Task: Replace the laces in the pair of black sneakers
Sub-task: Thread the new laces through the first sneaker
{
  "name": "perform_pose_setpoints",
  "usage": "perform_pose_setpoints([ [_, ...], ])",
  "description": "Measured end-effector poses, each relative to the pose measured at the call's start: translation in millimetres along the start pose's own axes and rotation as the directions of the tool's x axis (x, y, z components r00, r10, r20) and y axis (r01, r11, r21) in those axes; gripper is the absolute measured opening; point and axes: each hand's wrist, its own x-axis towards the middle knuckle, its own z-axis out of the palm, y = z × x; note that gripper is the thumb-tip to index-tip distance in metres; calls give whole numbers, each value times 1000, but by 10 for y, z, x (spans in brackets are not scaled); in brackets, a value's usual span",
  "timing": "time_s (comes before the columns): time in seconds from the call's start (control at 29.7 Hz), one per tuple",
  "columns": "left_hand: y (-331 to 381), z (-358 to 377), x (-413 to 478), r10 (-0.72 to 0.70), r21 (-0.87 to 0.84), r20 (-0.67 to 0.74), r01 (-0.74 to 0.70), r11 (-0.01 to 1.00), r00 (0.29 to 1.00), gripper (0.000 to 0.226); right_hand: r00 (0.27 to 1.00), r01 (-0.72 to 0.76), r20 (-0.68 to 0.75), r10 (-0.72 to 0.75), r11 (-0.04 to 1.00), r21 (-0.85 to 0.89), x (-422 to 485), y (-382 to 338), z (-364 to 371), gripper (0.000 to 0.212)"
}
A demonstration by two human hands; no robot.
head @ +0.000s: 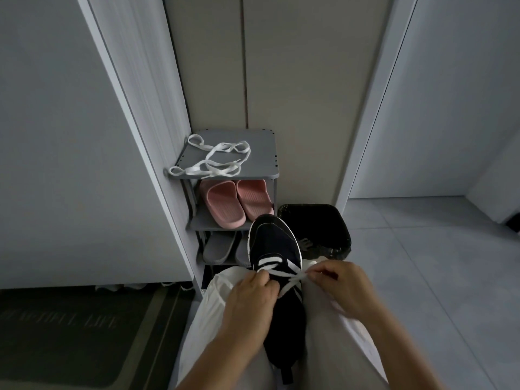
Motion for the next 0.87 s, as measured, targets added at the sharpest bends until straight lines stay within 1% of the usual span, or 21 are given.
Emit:
perform_pose_setpoints([
  [0.03,-8,-41,-9,-36,-127,-5,35,991,999,23,1000,-4,-21,5,998,68,-5,3,-9,12],
  [0.07,-42,-65,-19,-50,-331,47,63,942,998,15,999,-16,-37,21,990,139,-9,3,-17,16],
  [0.1,-79,-105,-21,-85,-551,97,125,825,992,11,998,-34,-48,45,977,210,-11,-2,-23,17],
  [0.13,-120,-195,-33,-102,-767,180,204,608,978,14,996,-54,-53,71,960,274,-11,-4,-25,18],
  [0.17,-190,-297,-61,-146,-877,222,263,403,964,20,994,-73,-56,96,945,319,-10,-8,-24,19],
  [0.2,-288,-403,-93,-243,-921,239,299,249,940,20,991,-87,-64,116,935,343,-3,-8,-22,19],
  [0.24,-412,-486,-123,-362,-947,225,290,135,905,9,989,-94,-73,128,931,353,2,-10,-20,19],
  [0.27,-553,-566,-147,-507,-967,194,250,44,840,10,988,-94,-83,132,928,360,11,-8,-12,18],
  [0.3,-712,-609,-178,-632,-979,165,206,-9,758,24,987,-91,-90,133,925,368,17,-11,3,16],
  [0.34,-848,-664,-215,-712,-979,140,202,3,688,30,988,-82,-93,125,925,372,19,-17,21,15],
  [0.37,-973,-673,-240,-775,-953,82,278,124,626,27,989,-70,-92,111,927,367,17,-32,37,14],
  [0.4,-1055,-660,-260,-788,-842,14,432,322,615,14,991,-55,-91,94,931,361,14,-49,59,15],
  [0.44,-1090,-620,-267,-784,-644,-22,591,486,621,7,993,-45,-90,82,934,353,12,-69,80,15],
  [0.47,-1075,-539,-274,-738,-388,-79,661,642,670,24,994,-38,-84,73,935,351,13,-84,104,16],
  [0.5,-987,-477,-269,-659,-189,-120,635,749,742,38,995,-42,-71,73,932,360,7,-108,127,16],
  [0.54,-862,-414,-245,-538,-121,-181,524,843,823,43,995,-49,-57,76,926,374,8,-120,147,16],
  [0.61,-514,-307,-137,-331,-246,-209,279,928,920,39,995,-65,-46,89,924,376,10,-120,171,18],
  [0.64,-345,-244,-67,-211,-263,-228,149,953,951,36,995,-65,-49,89,929,365,9,-126,171,18],
  [0.71,-129,-79,44,-22,-180,-238,-22,983,971,33,995,-44,-71,74,934,356,9,-124,153,18],
  [0.77,-62,46,107,-21,-191,-206,-20,981,978,38,994,-17,-98,54,938,346,0,-133,122,20],
  [0.87,-103,142,60,-41,-259,-219,-18,966,975,28,988,-1,-151,42,966,258,-10,-62,130,26],
])
